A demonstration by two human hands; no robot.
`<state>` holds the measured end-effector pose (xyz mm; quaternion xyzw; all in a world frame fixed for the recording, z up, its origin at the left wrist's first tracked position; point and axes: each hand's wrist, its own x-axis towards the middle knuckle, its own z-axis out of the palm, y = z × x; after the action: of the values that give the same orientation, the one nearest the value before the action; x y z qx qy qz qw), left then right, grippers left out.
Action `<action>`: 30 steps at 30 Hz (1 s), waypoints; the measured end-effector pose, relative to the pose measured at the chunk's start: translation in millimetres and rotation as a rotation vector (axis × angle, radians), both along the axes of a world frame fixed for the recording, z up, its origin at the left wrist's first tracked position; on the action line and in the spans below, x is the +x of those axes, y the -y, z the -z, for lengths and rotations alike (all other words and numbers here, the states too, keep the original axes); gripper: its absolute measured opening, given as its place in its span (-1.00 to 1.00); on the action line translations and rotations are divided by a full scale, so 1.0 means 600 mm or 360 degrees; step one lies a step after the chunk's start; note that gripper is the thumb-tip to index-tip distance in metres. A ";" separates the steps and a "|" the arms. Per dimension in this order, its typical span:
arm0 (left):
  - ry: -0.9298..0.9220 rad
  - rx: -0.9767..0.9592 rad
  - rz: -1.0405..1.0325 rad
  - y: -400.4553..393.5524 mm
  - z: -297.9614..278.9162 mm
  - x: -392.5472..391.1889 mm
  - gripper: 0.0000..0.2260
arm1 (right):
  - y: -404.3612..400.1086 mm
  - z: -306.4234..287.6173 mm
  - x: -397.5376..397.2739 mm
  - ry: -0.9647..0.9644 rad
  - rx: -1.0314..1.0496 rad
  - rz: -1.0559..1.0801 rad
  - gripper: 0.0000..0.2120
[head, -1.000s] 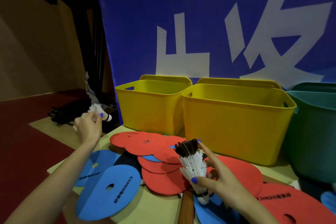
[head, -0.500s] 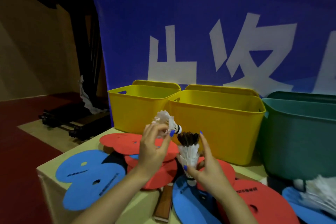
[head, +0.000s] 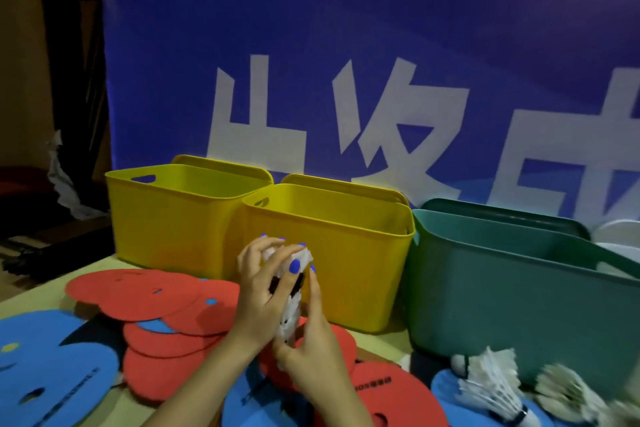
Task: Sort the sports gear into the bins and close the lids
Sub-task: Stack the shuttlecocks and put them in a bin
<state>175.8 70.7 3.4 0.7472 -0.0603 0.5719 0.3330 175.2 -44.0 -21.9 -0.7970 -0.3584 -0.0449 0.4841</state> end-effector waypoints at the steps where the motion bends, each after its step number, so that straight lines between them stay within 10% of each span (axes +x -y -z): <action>1: -0.0008 -0.0035 0.0078 0.002 0.007 0.000 -0.69 | 0.001 0.003 0.005 -0.0047 0.0002 0.0015 -0.08; 12: -0.0678 -0.0827 0.0793 0.005 0.038 -0.024 0.06 | 0.000 0.012 0.034 -0.0260 0.0442 -0.0006 -0.06; 30: -0.0869 -0.0781 0.1070 0.104 -0.031 -0.048 -0.39 | 0.321 -0.071 0.020 0.0273 -0.0665 0.0780 -0.50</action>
<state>147.2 8.4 22.2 0.7086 -0.0721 0.2137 0.6685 187.3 -236.8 20.4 -0.9349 -0.1969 -0.1525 0.2529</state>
